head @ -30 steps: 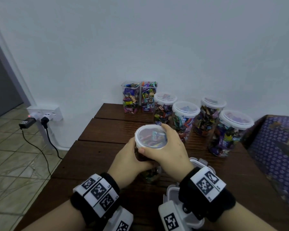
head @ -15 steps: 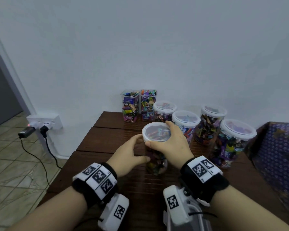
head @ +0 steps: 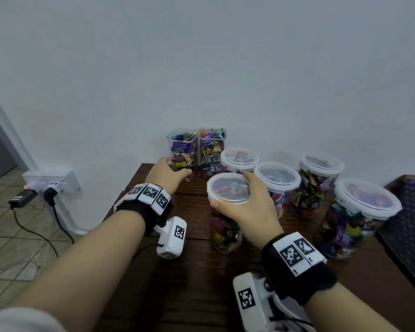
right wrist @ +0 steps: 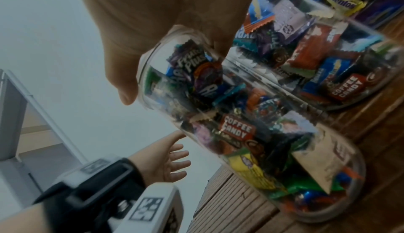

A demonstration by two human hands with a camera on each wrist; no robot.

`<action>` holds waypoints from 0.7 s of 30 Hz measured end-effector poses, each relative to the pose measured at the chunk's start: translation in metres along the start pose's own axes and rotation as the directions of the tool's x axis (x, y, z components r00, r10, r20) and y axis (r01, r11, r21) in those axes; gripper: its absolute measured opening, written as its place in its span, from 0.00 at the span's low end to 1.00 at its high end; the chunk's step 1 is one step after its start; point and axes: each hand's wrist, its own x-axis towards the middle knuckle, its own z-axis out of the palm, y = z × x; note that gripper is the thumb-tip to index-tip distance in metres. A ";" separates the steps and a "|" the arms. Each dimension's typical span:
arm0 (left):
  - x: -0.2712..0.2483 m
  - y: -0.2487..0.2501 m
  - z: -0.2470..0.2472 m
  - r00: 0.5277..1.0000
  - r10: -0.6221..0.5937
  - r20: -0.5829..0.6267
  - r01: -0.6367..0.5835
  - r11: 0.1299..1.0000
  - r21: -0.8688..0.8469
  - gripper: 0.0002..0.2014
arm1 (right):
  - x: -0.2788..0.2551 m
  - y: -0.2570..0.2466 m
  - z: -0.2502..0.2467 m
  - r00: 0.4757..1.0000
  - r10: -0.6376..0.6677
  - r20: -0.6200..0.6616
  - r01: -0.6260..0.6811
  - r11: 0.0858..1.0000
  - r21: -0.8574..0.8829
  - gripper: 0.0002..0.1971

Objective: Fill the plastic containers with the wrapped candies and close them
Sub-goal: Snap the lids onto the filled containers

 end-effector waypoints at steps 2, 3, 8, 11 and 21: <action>0.022 -0.001 0.004 0.999 -0.038 -0.034 0.038 0.999 0.006 0.43 | 0.002 0.003 0.001 1.000 -0.011 -0.010 0.011 1.000 0.016 0.47; 0.033 -0.002 0.006 0.997 -0.060 -0.048 0.059 0.998 -0.012 0.45 | 0.003 0.005 0.002 1.000 -0.022 -0.016 0.022 1.000 0.021 0.45; 0.080 -0.002 0.023 0.986 -0.144 -0.081 0.133 0.983 -0.127 0.53 | 0.005 0.014 0.008 0.998 -0.054 -0.018 0.054 0.998 0.021 0.54; 0.097 0.003 0.035 0.983 -0.154 -0.101 0.135 0.976 -0.169 0.54 | 0.006 0.016 0.007 0.997 -0.071 -0.011 0.072 0.997 0.035 0.54; 0.098 0.004 0.045 0.970 -0.161 -0.182 0.126 0.974 -0.190 0.40 | 0.007 0.016 0.005 0.998 -0.065 0.019 0.065 0.998 0.019 0.50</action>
